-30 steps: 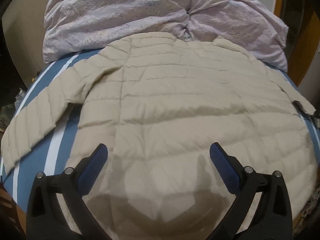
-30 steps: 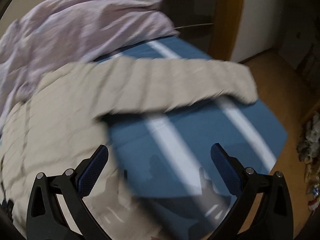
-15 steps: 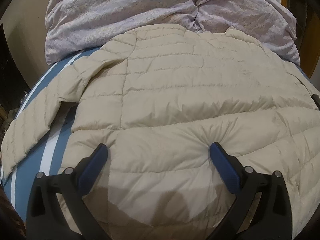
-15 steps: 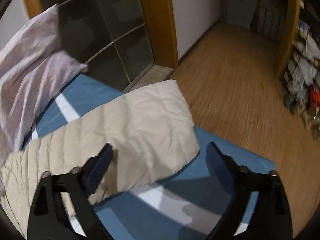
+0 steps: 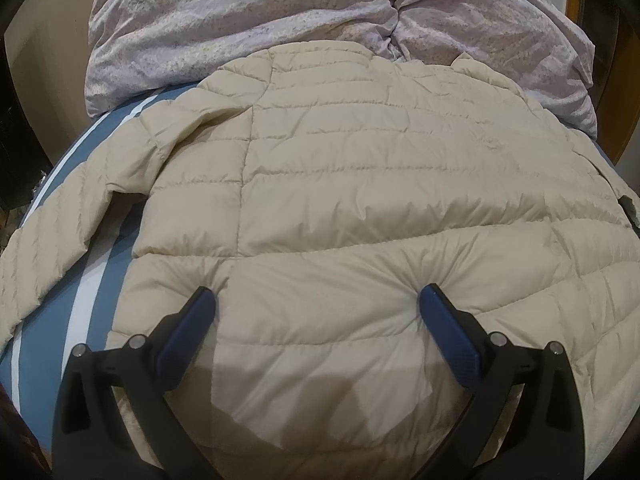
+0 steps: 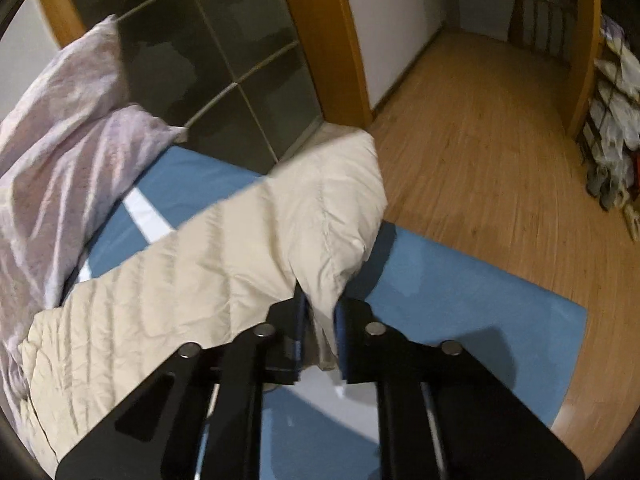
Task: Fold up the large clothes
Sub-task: 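Grasp the jacket sleeve with the right tool and lift it, then fold the held sleeve across the jacket body with the right tool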
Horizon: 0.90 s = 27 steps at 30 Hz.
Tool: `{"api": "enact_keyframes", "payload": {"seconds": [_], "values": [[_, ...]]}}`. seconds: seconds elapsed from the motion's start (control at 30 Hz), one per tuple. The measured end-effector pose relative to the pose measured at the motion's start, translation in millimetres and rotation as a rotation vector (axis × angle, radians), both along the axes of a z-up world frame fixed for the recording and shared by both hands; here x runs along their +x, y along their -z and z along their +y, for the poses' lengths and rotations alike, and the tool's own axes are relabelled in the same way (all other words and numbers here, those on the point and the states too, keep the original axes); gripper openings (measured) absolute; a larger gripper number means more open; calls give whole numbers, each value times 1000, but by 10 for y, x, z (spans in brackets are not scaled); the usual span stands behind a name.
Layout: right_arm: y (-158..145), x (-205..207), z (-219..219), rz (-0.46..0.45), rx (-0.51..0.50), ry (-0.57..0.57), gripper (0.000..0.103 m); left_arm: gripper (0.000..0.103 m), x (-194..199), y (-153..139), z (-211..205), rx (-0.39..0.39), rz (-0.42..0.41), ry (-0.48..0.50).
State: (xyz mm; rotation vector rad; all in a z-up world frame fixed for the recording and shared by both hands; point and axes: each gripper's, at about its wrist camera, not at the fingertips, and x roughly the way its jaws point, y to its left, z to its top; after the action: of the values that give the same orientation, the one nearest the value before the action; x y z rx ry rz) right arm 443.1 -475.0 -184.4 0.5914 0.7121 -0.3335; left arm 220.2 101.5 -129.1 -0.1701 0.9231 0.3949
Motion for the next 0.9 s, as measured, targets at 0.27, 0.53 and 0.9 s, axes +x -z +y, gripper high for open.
{"api": "enact_keyframes", "payload": {"seconds": [0.27,0.53,0.9], "values": [[-787,-98,1129,-205,-120,-280,10,101,-1,-2,-2,-2,-1,-1],[-1009,-55,3020,-268,-174,-734,9,101,2,-5,-4,-3,-2,0],[-654,-520,4737,-193,-239,-1108,9,101,12,-6,-3,-17,-5,-1]]}}
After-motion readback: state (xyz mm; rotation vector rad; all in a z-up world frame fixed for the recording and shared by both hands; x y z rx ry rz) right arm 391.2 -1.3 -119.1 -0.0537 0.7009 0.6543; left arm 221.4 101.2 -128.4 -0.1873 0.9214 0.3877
